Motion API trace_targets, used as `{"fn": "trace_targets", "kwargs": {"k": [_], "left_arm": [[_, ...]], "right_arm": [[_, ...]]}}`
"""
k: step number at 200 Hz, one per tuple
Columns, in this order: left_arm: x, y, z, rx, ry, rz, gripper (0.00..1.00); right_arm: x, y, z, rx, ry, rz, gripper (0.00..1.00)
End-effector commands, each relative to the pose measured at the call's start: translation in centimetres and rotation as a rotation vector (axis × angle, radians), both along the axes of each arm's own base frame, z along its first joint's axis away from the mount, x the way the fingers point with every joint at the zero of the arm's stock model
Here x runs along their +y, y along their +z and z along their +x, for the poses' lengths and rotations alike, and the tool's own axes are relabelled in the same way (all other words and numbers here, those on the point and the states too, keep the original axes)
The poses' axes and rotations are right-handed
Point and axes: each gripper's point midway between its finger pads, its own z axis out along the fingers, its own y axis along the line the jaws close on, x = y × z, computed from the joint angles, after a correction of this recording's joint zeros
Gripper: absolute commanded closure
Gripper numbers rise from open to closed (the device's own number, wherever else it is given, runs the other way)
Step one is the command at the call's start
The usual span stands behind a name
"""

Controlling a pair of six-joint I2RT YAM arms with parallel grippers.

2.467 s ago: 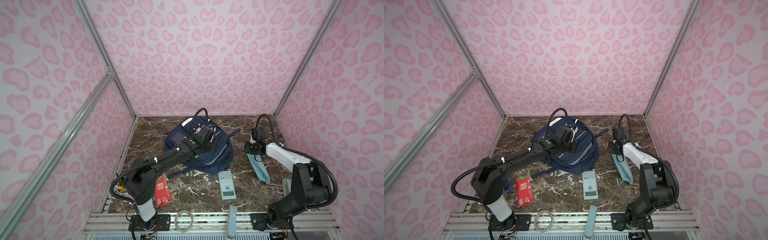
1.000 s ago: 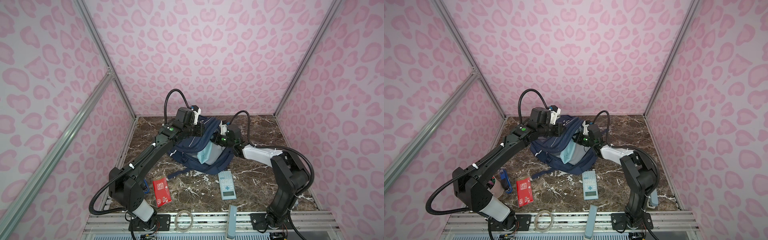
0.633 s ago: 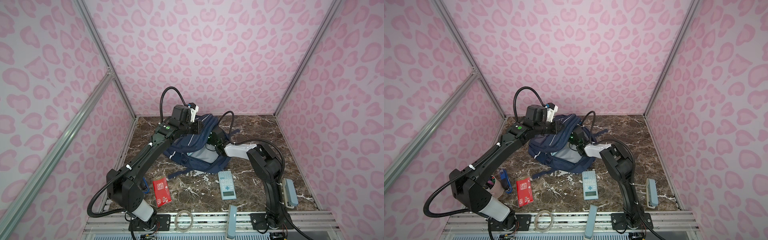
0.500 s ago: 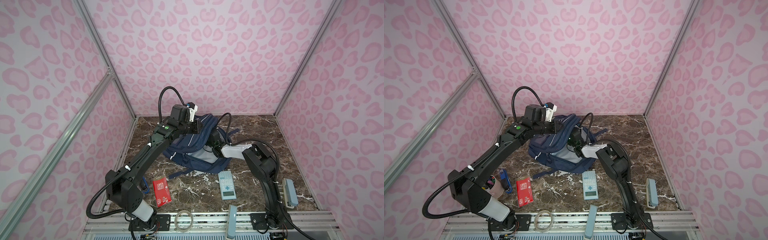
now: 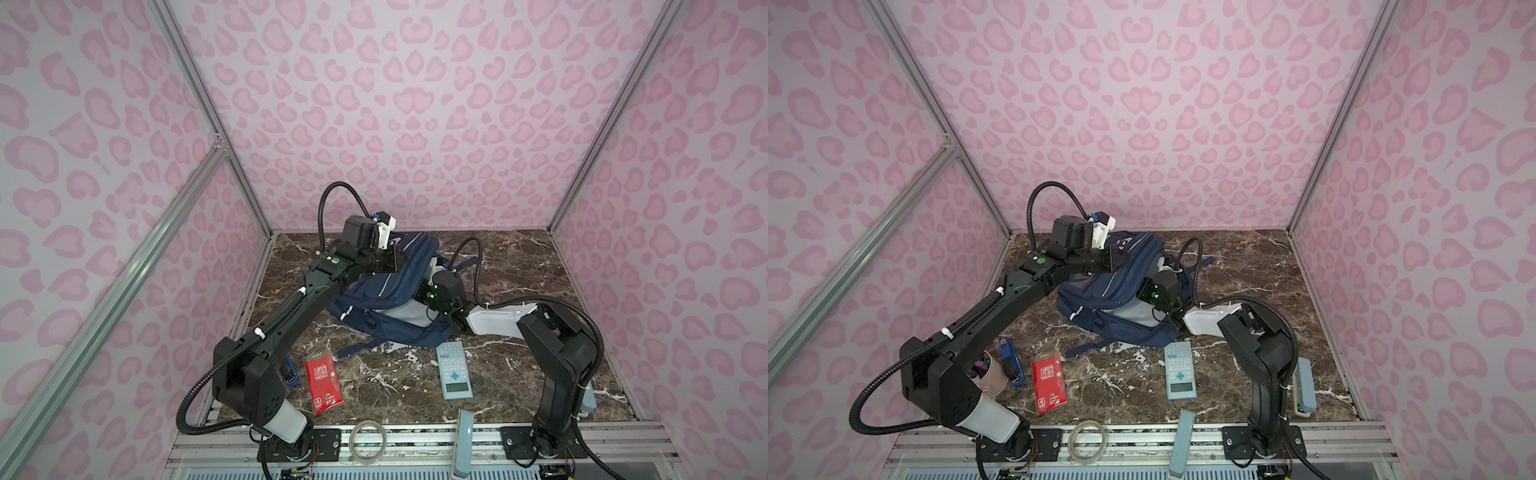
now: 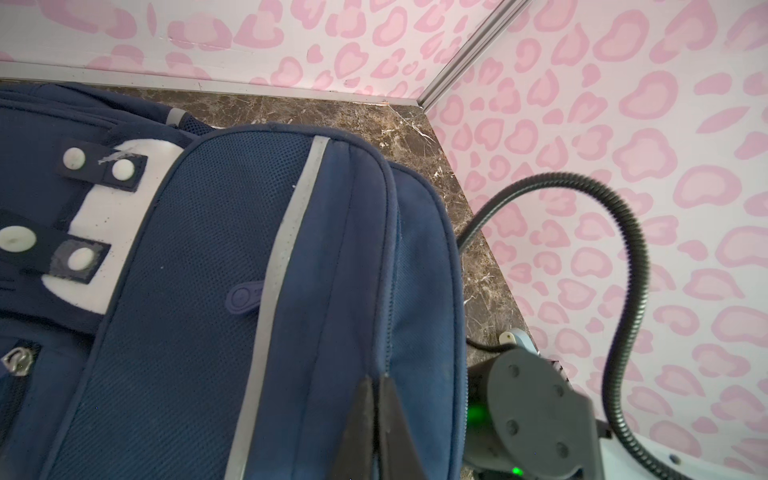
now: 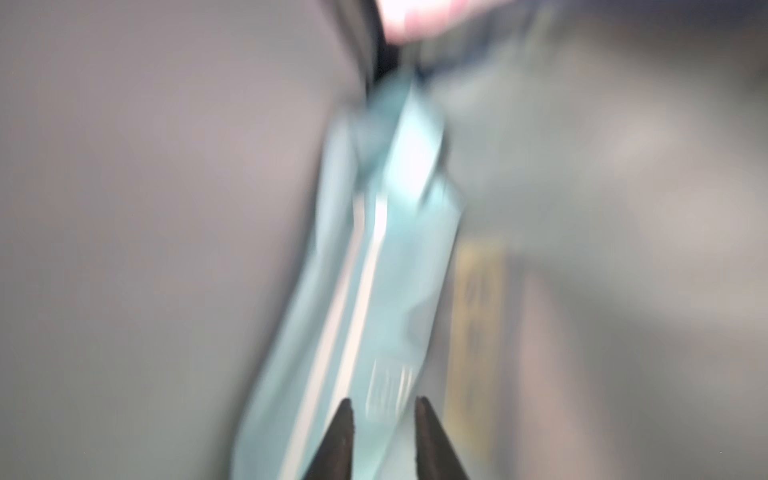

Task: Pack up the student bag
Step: 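Push the pouch down inside the bag, then open and withdraw right gripper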

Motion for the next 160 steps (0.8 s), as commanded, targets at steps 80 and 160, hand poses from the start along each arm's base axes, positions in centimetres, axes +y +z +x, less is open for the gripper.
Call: {"fn": "trace_targets", "kwargs": {"k": [80, 160], "left_arm": [[-0.4, 0.6, -1.3, 0.0, -0.034, -0.065, 0.97], [0.2, -7.7, 0.2, 0.094, 0.05, 0.037, 0.97]], "right_arm": [[6.3, -0.7, 5.9, -0.068, -0.049, 0.174, 0.64], [-2.7, -0.9, -4.3, -0.026, -0.011, -0.036, 0.53]]}}
